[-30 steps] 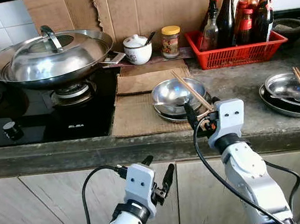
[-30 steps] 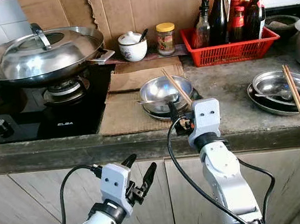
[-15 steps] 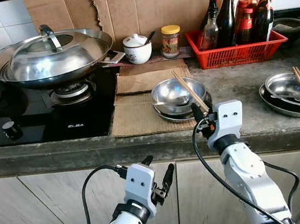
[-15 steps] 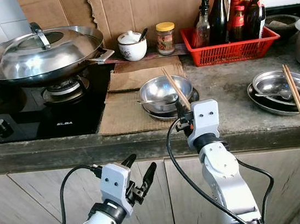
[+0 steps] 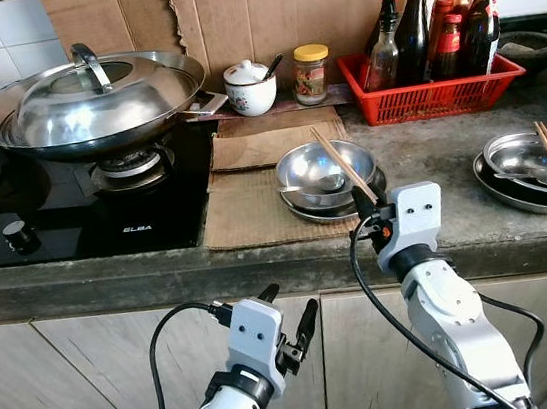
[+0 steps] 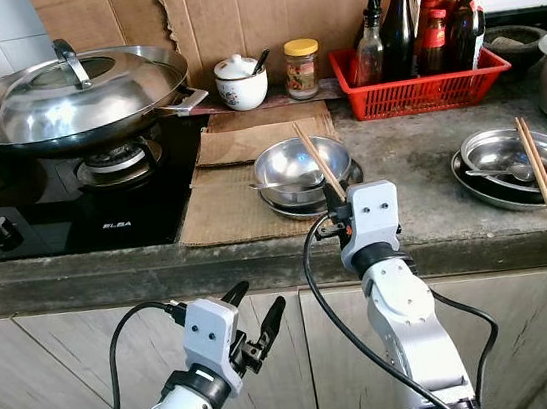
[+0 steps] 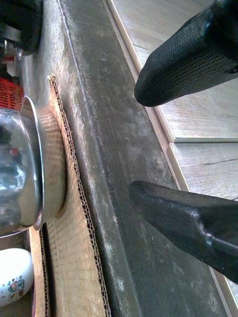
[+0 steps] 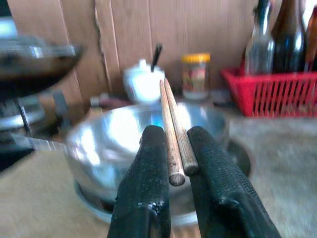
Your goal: Kitchen organization
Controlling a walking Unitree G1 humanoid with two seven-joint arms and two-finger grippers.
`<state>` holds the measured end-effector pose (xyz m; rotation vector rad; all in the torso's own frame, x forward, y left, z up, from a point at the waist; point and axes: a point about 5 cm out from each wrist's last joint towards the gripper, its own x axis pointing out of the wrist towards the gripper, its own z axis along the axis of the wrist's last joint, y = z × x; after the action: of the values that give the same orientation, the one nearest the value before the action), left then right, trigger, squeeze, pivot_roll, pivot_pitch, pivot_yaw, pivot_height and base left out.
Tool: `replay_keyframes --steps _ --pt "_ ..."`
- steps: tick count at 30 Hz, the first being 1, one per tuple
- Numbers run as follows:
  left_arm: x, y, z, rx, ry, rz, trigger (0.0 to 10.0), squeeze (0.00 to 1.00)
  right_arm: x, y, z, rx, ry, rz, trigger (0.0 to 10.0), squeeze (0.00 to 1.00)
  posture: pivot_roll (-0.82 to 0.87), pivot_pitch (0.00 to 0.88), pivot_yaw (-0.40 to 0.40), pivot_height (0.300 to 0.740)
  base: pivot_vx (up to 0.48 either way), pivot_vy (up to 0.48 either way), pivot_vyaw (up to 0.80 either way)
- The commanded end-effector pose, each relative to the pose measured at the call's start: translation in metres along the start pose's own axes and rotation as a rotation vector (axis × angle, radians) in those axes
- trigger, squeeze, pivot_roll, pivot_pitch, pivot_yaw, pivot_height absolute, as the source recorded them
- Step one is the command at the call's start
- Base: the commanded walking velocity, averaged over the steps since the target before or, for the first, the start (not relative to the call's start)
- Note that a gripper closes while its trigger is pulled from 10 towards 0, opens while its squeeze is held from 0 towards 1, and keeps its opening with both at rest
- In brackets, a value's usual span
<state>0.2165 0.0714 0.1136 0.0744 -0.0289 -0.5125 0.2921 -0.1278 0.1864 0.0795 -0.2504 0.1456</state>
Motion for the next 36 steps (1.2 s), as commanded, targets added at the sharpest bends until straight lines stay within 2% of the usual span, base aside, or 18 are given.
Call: replay_keyframes --steps 1,4,5,6,7,8,14,22,36 --pt "0.000 0.002 0.001 0.021 -0.007 0.012 10.0 0.00 0.000 0.002 0.014 0.017 -0.051 -0.002 0.0 0.00 0.01 0.000 -0.022 0.740 0.000 0.000 0.00" --pt "0.001 0.003 0.000 0.028 -0.004 0.020 10.0 0.00 -0.001 0.001 0.021 0.020 -0.083 -0.019 0.0 0.00 0.00 0.000 -0.016 0.740 0.000 0.000 0.00" --pt "0.001 0.003 0.000 0.029 -0.004 0.021 10.0 0.00 -0.001 0.001 0.022 0.019 -0.088 -0.023 0.5 0.00 0.00 0.000 -0.016 0.740 0.000 0.000 0.00" --pt "0.001 0.004 0.000 0.031 -0.004 0.021 10.0 0.00 -0.002 0.000 0.023 0.015 -0.093 -0.027 0.5 0.00 0.00 0.000 -0.014 0.740 0.000 0.000 0.00" --pt "0.001 0.004 0.000 0.031 -0.004 0.021 10.0 0.00 -0.006 -0.001 0.023 0.014 -0.092 -0.045 7.9 0.00 0.00 0.000 -0.010 0.740 0.000 0.000 0.00" --pt "0.001 0.004 -0.001 0.033 -0.006 0.021 10.0 0.00 -0.010 -0.002 0.022 0.011 -0.088 -0.054 10.0 0.00 0.00 0.000 -0.010 0.740 0.000 0.000 0.00" --pt "0.001 0.005 -0.002 0.028 -0.005 0.031 10.0 0.00 -0.030 -0.001 0.023 0.035 -0.095 -0.100 10.0 0.00 -0.01 0.000 0.005 0.740 0.000 0.000 0.00" --pt "0.002 0.005 -0.003 0.033 -0.003 0.022 10.0 0.00 -0.026 0.003 0.029 0.068 -0.119 -0.110 10.0 0.00 -0.01 0.000 0.009 0.740 -0.282 0.000 0.00" --pt "0.002 0.005 -0.003 0.040 -0.008 0.020 10.0 0.00 -0.027 0.005 0.025 0.067 -0.093 -0.099 10.0 0.00 -0.01 0.000 0.008 0.740 -0.321 0.000 0.00"
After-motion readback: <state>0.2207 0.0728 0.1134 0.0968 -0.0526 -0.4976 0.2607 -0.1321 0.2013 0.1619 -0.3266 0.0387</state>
